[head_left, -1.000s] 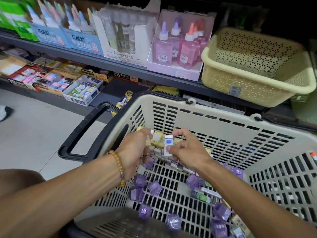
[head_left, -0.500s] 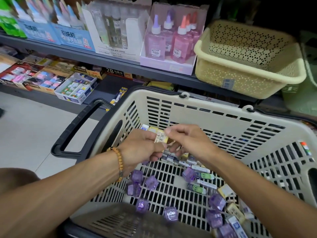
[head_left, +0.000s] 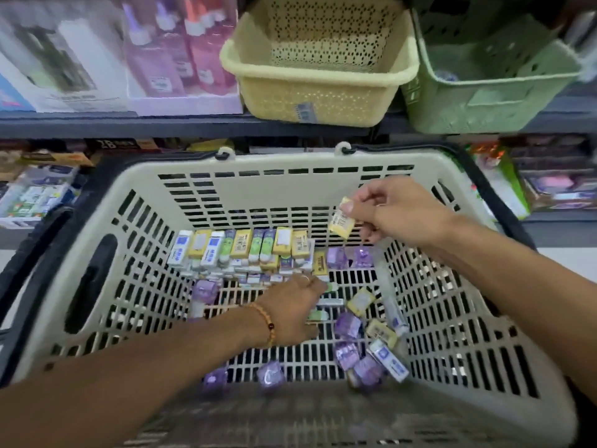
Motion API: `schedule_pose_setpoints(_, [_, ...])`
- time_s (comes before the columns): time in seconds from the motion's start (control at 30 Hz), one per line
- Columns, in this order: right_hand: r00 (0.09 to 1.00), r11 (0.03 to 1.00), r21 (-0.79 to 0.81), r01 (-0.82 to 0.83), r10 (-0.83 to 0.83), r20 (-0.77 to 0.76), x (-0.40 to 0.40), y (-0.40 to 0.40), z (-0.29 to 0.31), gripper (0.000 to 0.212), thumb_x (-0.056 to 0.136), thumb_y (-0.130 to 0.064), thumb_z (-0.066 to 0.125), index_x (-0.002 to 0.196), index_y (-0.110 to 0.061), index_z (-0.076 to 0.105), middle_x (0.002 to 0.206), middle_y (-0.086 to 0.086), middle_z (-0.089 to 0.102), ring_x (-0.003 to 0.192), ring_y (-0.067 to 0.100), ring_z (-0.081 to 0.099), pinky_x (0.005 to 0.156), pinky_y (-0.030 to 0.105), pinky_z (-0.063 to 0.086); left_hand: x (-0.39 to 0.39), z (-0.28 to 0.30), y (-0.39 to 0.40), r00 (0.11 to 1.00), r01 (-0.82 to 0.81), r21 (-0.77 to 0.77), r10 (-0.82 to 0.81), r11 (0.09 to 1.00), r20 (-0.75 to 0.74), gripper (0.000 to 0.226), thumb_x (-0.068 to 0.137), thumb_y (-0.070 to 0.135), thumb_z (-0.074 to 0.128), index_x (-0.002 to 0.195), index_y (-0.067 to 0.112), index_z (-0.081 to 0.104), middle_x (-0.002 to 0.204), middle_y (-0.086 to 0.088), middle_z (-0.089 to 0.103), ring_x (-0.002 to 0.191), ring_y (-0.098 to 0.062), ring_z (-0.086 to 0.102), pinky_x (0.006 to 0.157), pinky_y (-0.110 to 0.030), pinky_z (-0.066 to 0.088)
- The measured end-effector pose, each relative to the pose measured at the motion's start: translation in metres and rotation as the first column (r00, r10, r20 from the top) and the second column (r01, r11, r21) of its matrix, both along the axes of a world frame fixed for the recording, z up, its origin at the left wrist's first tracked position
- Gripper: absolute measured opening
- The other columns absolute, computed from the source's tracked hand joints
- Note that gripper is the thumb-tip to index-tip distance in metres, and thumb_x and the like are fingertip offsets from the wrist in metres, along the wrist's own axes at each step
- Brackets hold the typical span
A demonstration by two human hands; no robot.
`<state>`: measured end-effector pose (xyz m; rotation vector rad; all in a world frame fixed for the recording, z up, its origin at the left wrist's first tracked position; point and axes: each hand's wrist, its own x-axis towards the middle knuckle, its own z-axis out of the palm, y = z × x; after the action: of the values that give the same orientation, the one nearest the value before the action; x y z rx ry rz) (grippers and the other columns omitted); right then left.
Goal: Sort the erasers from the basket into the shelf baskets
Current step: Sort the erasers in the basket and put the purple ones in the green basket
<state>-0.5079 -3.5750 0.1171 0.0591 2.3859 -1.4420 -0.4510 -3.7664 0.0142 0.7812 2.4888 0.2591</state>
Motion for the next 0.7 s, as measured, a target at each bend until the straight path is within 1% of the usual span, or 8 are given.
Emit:
schedule_pose_setpoints(0.07, [0.999,1.0,-0.01,-0.019,0.019,-0.037,-0.001,0.001,0.002,0.018,0.091,-0.027,0.069,0.081,-0.013,0.064,0.065,-0.001,0.057,0.054,0.003,0.061,0.053,0.016,0.049,0.002,-0.016,0.007,0.976,0.119,-0.133,-0.14,0.984,-0.164,0.075,0.086,0.025,0.066,0.147,0.01,0.024,0.152,-0.012,0.028,0.139,-0.031,0.027,0.116,-0.038,0.026])
schedule_pose_setpoints(0.17, [0.996,0.999,-0.009,-0.038,0.037,-0.083,-0.003,0.003,0.006,0.02,0.09,-0.028,0.07,0.077,-0.014,0.063,0.061,-0.004,0.058,0.055,0.003,0.06,0.053,0.017,0.05,0.004,-0.026,0.014,0.926,0.156,-0.227,-0.222,0.961,-0.305,0.072,0.087,0.014,0.062,0.147,0.008,0.023,0.151,-0.017,0.028,0.138,-0.035,0.024,0.116,-0.043,0.026])
schedule_pose_setpoints(0.27, [0.995,0.999,-0.023,-0.044,0.042,-0.094,-0.004,0.003,0.01,0.02,0.091,-0.028,0.069,0.076,-0.015,0.063,0.063,-0.003,0.059,0.055,0.003,0.06,0.055,0.018,0.052,0.007,-0.03,0.02,0.936,0.099,-0.192,-0.157,0.976,-0.316,0.074,0.085,0.008,0.062,0.146,0.006,0.02,0.145,-0.019,0.029,0.131,-0.034,0.032,0.11,-0.041,0.032])
schedule_pose_setpoints(0.37, [0.994,0.999,-0.014,-0.05,0.048,-0.099,-0.005,0.003,0.011,0.02,0.091,-0.029,0.068,0.079,-0.014,0.065,0.068,0.001,0.062,0.057,0.004,0.061,0.06,0.024,0.055,0.012,-0.033,0.024,0.94,0.028,-0.135,-0.072,0.99,-0.333,0.068,0.084,0.004,0.06,0.142,0.006,0.025,0.136,-0.017,0.038,0.122,-0.03,0.04,0.106,-0.037,0.037])
schedule_pose_setpoints(0.47, [0.993,0.998,0.001,-0.06,0.06,-0.1,-0.003,0.003,0.012,0.022,0.092,-0.029,0.068,0.086,-0.007,0.068,0.073,0.005,0.064,0.058,0.006,0.061,0.063,0.027,0.056,0.016,-0.035,0.022,0.93,0.052,-0.163,-0.108,0.985,-0.351,0.055,0.086,0.01,0.057,0.136,0.007,0.034,0.123,-0.013,0.046,0.11,-0.027,0.04,0.098,-0.037,0.041])
schedule_pose_setpoints(0.5, [0.993,0.998,0.006,-0.064,0.064,-0.1,-0.003,0.003,0.012,0.023,0.092,-0.029,0.068,0.087,-0.006,0.069,0.074,0.006,0.064,0.058,0.006,0.061,0.063,0.027,0.057,0.017,-0.036,0.02,0.922,0.072,-0.186,-0.137,0.98,-0.363,0.052,0.087,0.012,0.058,0.134,0.007,0.038,0.123,-0.013,0.047,0.111,-0.028,0.039,0.099,-0.039,0.04])
schedule_pose_setpoints(0.6, [0.992,0.997,0.013,-0.076,0.077,-0.104,-0.001,0.001,0.014,0.022,0.092,-0.029,0.068,0.088,-0.007,0.069,0.075,0.008,0.065,0.06,0.009,0.062,0.063,0.028,0.056,0.015,-0.04,0.018,0.913,0.098,-0.235,-0.181,0.967,-0.365,0.053,0.087,0.017,0.062,0.135,0.011,0.04,0.141,-0.018,0.038,0.129,-0.034,0.034,0.109,-0.044,0.034])
schedule_pose_setpoints(0.7, [0.99,0.996,0.031,-0.088,0.091,-0.109,0.0,0.0,0.015,0.022,0.091,-0.029,0.068,0.089,-0.007,0.069,0.077,0.009,0.067,0.062,0.011,0.062,0.066,0.03,0.056,0.01,-0.042,0.019,0.925,0.114,-0.241,-0.191,0.964,-0.328,0.059,0.087,0.016,0.061,0.137,0.016,0.03,0.142,-0.017,0.04,0.125,-0.033,0.038,0.107,-0.044,0.035])
